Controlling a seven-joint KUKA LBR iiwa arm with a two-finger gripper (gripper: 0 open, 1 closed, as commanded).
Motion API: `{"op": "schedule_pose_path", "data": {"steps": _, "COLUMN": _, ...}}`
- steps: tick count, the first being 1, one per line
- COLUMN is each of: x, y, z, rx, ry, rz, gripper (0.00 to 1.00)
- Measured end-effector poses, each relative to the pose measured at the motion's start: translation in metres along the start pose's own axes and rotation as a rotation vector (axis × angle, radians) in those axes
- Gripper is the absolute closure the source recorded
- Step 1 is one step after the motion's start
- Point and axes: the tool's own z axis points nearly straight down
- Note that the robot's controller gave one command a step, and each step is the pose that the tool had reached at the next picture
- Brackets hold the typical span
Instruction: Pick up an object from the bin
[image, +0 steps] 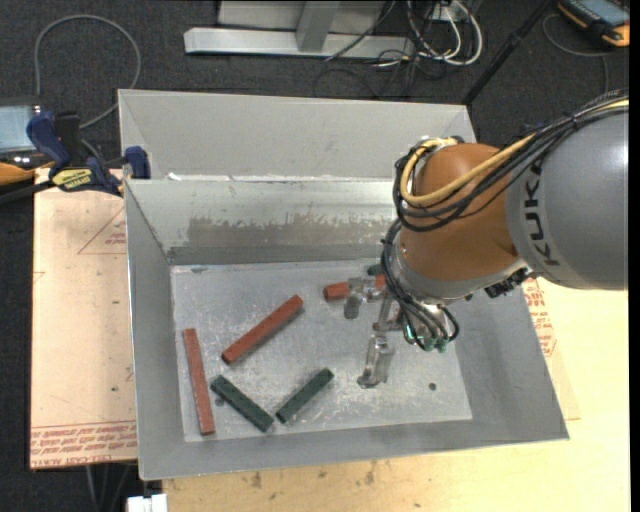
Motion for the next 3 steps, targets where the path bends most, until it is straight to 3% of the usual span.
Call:
{"op": "schedule_pose_path", "data": {"steps": 1, "x": 0.0381, "y": 0.0236, "z": 0.1137, "rx": -0.002, "ry": -0.018, "rz": 0.003, "gripper": 0.0}}
{"op": "schedule_pose_path", "data": {"steps": 2, "x": 0.0394, "y": 0.0226, "z": 0.1116, "rx": -0.001, "ry": -0.009, "rz": 0.005, "gripper": 1.0}}
{"op": "schedule_pose_path", "data": {"steps": 3, "x": 0.0363, "y": 0.0226, "z": 0.1107, "rx": -0.002, "ry": -0.022, "rz": 0.006, "gripper": 0.0}}
